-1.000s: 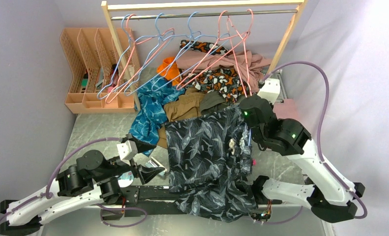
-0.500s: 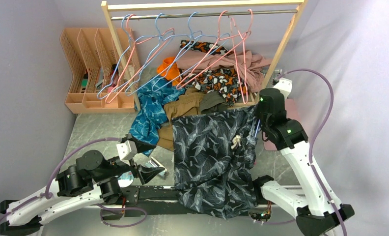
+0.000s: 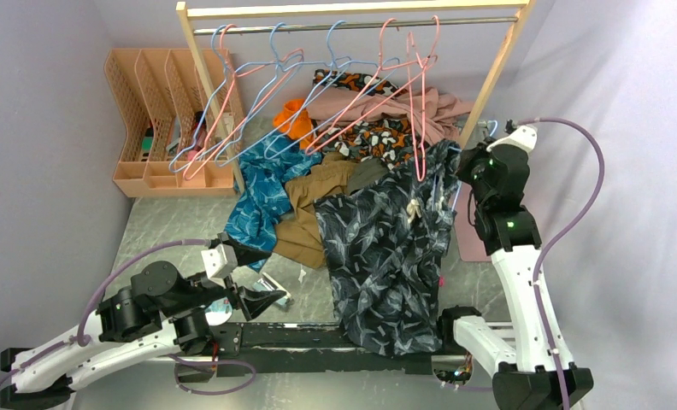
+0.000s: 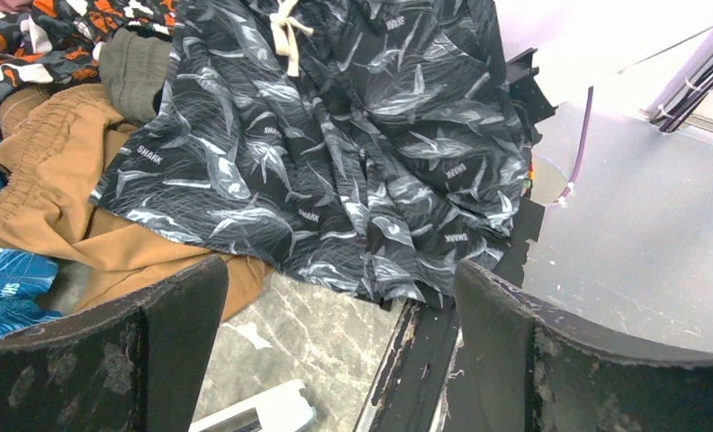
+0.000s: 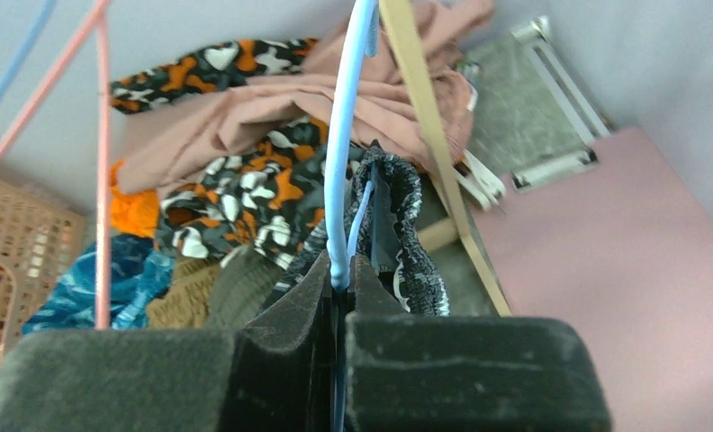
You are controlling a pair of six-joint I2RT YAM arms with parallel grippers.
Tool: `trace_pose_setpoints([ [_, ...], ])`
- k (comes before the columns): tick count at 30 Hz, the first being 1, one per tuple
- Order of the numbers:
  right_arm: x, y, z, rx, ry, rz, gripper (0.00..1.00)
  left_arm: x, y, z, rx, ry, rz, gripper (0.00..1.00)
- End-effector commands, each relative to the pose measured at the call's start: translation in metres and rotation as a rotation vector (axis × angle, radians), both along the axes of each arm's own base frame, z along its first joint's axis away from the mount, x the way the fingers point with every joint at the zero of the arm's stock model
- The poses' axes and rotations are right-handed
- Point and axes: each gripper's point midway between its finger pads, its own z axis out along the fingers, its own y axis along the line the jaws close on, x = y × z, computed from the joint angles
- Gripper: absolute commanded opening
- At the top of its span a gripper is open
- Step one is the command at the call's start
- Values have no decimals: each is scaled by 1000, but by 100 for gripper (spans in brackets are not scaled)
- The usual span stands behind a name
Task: Place the shorts on the hanger
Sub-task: Place the hanger at the clothesline.
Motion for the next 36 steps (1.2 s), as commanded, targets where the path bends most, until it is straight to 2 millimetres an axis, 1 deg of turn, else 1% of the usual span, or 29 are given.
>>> trace_pose_setpoints([
  [1,20,14,63,-9,-223,105,0,1,2,1,-11,2,11,99],
  [7,26,9,85,-90,-274,99,0,4,5,2,-17,1,31,99],
  [11,28,10,98,-129,-308,114,0,10,12,5,-31,-3,85,98],
  [17,39,18,112,-152,-356,157,0,15,24,11,-70,-13,133,99],
  [19,43,23,116,-151,-383,184,0,16,25,12,-74,-12,142,99],
  [22,53,29,117,-142,-400,221,0,17,25,11,-71,-8,152,99],
  [25,57,32,123,-128,-441,249,0,19,26,10,-68,-3,162,99],
  [28,55,33,132,-124,-489,266,0,22,28,10,-70,2,184,98],
  [32,44,31,154,-140,-576,271,0,23,30,12,-78,0,196,98],
  [36,46,27,170,-173,-603,253,0,24,33,13,-87,-3,208,98],
])
